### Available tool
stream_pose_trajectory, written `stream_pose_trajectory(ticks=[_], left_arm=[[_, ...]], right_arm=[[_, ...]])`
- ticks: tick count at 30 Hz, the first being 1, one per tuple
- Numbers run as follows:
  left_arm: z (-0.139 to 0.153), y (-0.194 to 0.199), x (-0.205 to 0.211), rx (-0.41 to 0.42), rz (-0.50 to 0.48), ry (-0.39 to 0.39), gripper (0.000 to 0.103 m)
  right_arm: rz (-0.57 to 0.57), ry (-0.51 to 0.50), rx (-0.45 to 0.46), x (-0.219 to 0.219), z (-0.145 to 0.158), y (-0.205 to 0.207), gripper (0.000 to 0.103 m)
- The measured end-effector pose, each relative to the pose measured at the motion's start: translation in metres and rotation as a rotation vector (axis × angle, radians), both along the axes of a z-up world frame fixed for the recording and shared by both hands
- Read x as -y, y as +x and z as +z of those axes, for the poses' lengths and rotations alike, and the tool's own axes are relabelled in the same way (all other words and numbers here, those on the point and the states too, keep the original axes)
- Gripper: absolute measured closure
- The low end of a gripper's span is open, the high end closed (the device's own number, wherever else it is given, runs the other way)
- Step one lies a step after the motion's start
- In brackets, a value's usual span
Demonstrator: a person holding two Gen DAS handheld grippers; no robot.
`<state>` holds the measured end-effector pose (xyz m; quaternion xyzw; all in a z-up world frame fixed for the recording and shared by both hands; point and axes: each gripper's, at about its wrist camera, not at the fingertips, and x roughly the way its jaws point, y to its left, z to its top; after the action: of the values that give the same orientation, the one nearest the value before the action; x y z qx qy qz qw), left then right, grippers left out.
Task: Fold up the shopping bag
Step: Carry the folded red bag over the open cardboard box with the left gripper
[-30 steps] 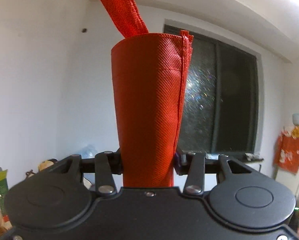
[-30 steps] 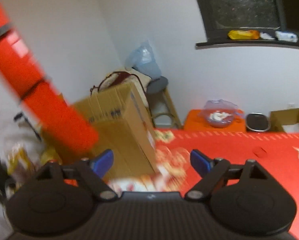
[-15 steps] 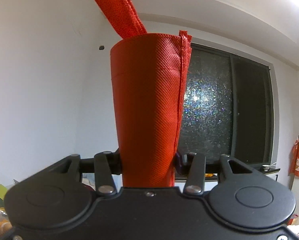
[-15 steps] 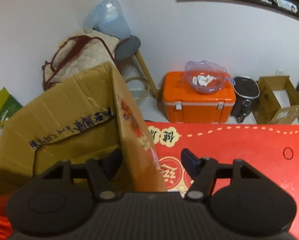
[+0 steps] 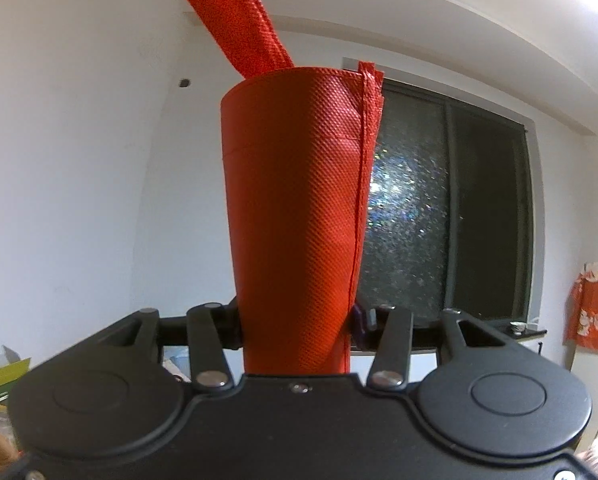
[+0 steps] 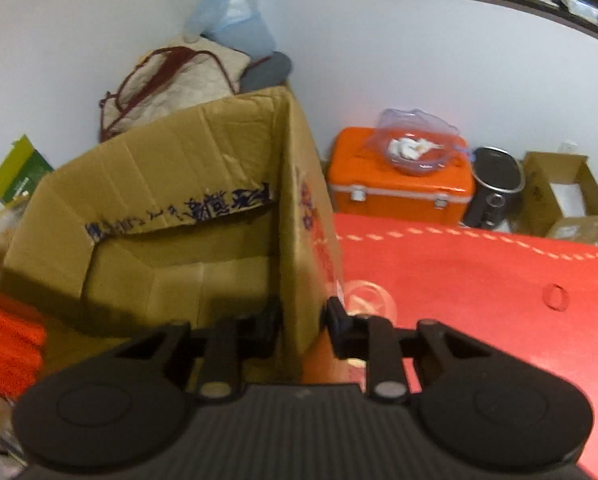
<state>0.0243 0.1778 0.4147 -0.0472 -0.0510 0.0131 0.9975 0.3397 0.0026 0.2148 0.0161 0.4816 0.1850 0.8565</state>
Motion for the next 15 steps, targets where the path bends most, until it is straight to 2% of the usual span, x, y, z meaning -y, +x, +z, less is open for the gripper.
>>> stream_pose_trajectory(ticks=[4, 9, 15], left_arm=[[-0.004, 0.016, 0.031, -0.007, -0.066, 0.013, 0.055], [-0.013, 0.043, 0.092, -0.039, -0.2, 0.004, 0.055], [-0.036, 0.07, 0.173, -0.098, -0.38, -0.09, 0.055]], right_arm=[[-0.012, -0.045, 0.029, 0.063, 0.001, -0.027, 0.08], [-0.023, -0.098, 0.077, 0.154, 0.0, -0.065, 0.08], [-0.087, -0.123, 0.106, 0.235, -0.001, -0.097, 0.08]])
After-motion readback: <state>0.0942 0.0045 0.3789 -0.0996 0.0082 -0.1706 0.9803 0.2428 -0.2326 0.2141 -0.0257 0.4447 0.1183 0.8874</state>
